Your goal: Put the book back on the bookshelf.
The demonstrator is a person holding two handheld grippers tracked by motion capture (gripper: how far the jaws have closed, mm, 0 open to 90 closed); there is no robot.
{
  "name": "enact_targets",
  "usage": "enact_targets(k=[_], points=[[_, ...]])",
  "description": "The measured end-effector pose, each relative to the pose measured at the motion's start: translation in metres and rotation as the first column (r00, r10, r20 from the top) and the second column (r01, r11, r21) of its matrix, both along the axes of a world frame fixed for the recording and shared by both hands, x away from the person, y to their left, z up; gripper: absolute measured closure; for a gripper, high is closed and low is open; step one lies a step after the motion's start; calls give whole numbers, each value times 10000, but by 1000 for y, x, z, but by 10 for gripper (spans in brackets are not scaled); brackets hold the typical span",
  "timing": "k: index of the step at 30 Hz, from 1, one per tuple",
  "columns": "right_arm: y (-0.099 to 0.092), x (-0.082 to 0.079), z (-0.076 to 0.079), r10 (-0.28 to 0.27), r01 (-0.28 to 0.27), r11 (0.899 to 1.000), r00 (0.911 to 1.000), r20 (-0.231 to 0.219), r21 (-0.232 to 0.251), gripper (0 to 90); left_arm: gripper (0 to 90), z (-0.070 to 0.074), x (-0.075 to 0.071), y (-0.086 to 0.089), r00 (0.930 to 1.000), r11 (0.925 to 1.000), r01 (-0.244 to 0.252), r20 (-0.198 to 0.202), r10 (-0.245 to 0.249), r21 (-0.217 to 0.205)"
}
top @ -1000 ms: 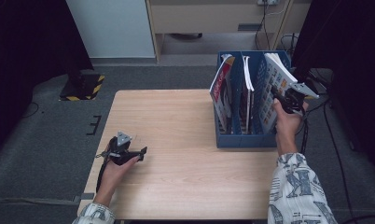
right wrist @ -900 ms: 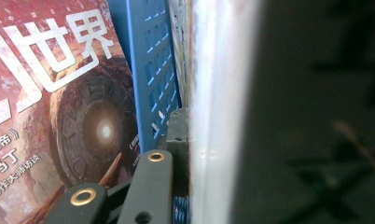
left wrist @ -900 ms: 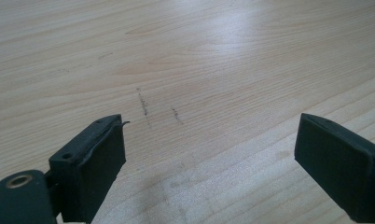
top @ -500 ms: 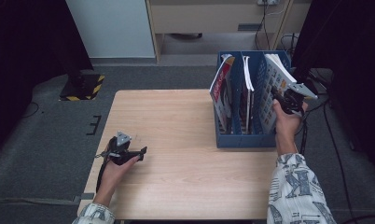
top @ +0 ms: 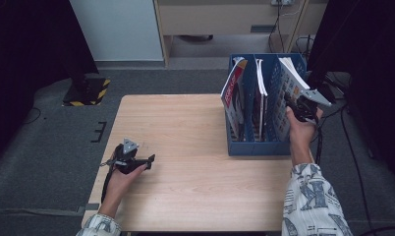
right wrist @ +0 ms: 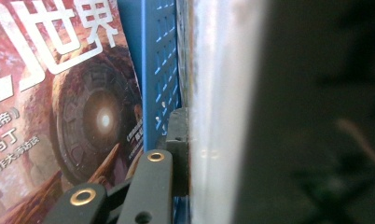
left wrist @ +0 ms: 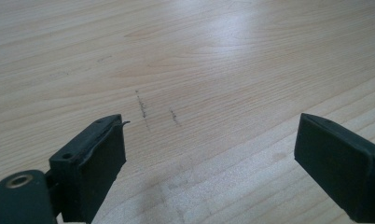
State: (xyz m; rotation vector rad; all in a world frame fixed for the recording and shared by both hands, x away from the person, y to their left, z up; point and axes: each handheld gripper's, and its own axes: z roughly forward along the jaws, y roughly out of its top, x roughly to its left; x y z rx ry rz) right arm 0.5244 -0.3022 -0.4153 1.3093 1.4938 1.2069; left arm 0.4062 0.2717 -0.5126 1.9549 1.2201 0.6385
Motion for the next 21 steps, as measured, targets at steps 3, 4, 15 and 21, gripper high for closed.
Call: enact_targets(k=[3,4,15,21], points=[[1,0,0,-1,1,10000,10000,22,-95,739,84,0,0,0,10000,10000,12,7,-12,-1],[1,0,0,36,-35,9999,10000,23,-157,739,84,0,0,-1,10000,10000,14,8,-14,-1],[3,0,1,-45,50,9975,10000,69,-701,740,84,0,0,-1,10000,10000,23,9,-23,-19],[2,1,1,-84,92,9950,9999,87,-991,740,84,0,1,-2,10000,10000,39,8,-39,-18]])
